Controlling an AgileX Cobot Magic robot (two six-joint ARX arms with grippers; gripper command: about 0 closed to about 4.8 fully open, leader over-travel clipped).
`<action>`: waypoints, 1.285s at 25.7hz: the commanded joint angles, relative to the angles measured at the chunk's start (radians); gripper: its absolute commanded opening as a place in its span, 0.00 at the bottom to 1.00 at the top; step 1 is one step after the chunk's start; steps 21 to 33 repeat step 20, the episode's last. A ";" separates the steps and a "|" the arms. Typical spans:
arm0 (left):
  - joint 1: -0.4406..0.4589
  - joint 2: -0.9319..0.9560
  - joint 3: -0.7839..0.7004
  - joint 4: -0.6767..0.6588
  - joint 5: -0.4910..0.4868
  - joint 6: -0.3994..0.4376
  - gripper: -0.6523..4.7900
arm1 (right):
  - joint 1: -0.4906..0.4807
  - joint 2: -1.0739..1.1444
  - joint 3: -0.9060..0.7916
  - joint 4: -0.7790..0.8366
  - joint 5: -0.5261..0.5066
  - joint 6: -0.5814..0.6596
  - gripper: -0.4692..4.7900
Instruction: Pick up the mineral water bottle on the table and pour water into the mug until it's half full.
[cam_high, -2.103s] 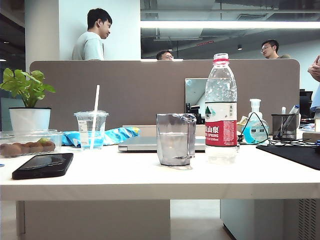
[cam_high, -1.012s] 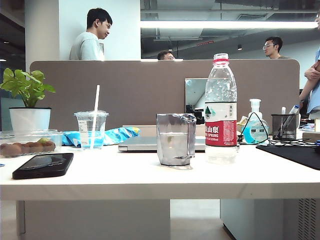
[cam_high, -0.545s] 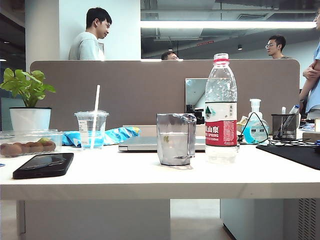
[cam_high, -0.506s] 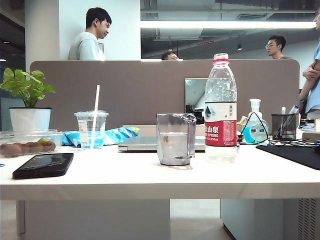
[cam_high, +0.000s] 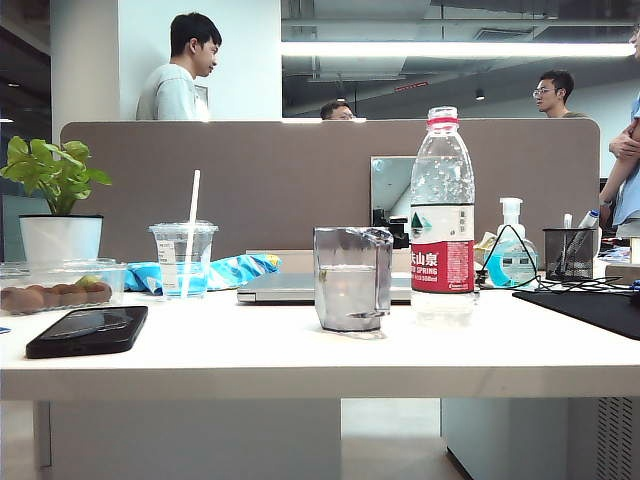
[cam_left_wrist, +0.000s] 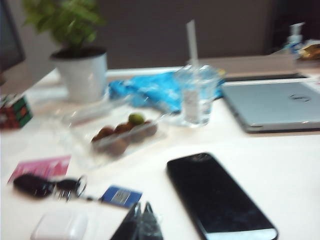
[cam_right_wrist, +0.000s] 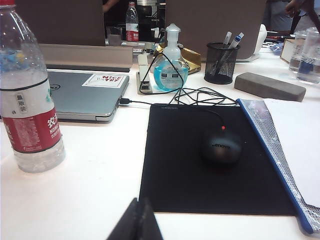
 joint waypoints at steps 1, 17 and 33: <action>0.051 -0.011 -0.015 -0.011 -0.012 -0.072 0.11 | 0.001 -0.001 -0.008 0.014 -0.003 0.003 0.09; 0.056 -0.011 -0.015 -0.093 -0.010 -0.074 0.11 | 0.001 -0.001 -0.008 0.013 -0.003 0.003 0.09; 0.056 -0.011 -0.015 -0.093 -0.010 -0.074 0.11 | 0.001 -0.001 -0.008 0.014 -0.003 0.003 0.09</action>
